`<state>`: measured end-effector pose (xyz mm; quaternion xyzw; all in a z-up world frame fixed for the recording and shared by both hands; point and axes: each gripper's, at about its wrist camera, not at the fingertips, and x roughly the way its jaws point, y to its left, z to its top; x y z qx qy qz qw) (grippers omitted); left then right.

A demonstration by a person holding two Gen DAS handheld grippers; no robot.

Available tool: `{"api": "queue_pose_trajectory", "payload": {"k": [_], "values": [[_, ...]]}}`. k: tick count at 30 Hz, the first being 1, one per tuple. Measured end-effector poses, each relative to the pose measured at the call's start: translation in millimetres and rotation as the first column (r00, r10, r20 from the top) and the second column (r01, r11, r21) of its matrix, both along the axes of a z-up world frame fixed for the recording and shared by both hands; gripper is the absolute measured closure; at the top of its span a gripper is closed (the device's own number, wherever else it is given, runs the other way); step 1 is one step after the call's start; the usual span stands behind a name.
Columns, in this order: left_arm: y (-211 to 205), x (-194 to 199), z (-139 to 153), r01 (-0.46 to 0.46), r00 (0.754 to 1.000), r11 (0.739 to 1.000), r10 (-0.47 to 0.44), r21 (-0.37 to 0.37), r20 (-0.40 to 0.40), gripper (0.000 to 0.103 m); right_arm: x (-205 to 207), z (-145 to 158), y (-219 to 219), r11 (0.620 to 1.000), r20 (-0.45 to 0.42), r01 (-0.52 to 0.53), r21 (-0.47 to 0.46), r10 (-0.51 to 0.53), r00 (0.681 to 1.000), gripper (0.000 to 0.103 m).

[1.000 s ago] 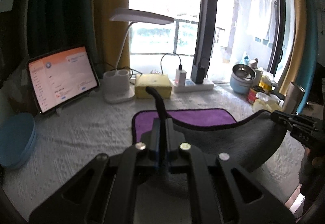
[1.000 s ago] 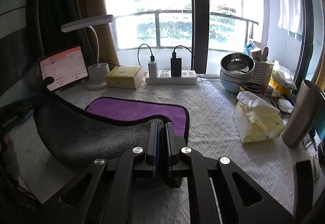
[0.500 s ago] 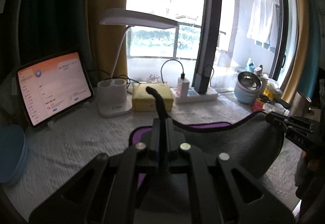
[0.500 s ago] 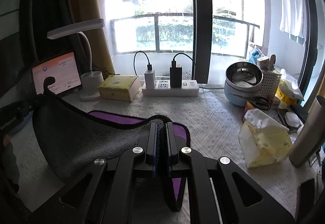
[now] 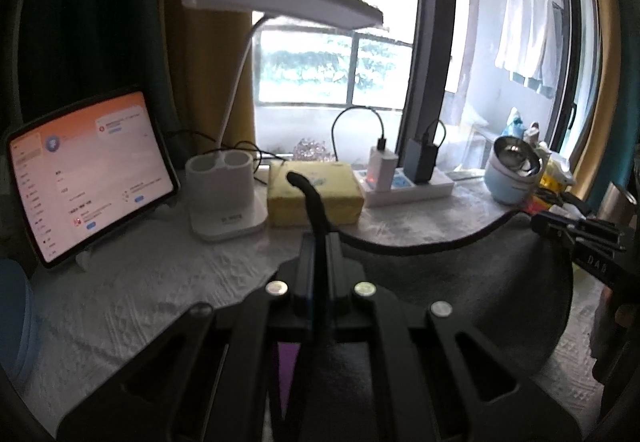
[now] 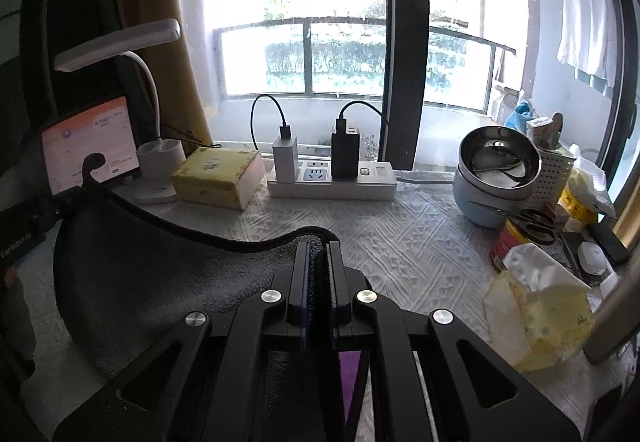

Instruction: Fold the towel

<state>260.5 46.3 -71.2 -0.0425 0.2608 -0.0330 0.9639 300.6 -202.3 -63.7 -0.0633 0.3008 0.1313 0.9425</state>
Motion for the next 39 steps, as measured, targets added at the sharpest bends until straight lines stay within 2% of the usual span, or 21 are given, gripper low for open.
{"api": "queue_pose_trajectory", "payload": {"k": [10,21,24,30,39], "values": [[2,40,-29,-0.004,0.997,1.000,0.005,0.010,-0.073,0.098,35,-29,1,1.000,-0.063,0.024,-0.009,-0.024,0.998,0.095],[3,64,-59,-0.015,0.988,1.000,0.017,0.011,-0.155,0.098,57,-60,-5,0.998,-0.148,0.060,-0.017,-0.062,0.987,0.094],[8,73,-66,-0.009,0.980,1.000,0.004,-0.028,-0.200,0.098,61,-67,-4,0.997,-0.172,0.064,-0.033,-0.069,0.983,0.094],[12,82,-74,-0.028,0.967,0.999,0.016,-0.043,-0.256,0.097,66,-75,-5,0.996,-0.207,0.077,-0.051,-0.086,0.975,0.094],[9,93,-83,-0.040,0.939,0.999,0.034,-0.010,-0.342,0.094,70,-82,-6,0.994,-0.244,0.093,-0.058,-0.104,0.964,0.094]]}}
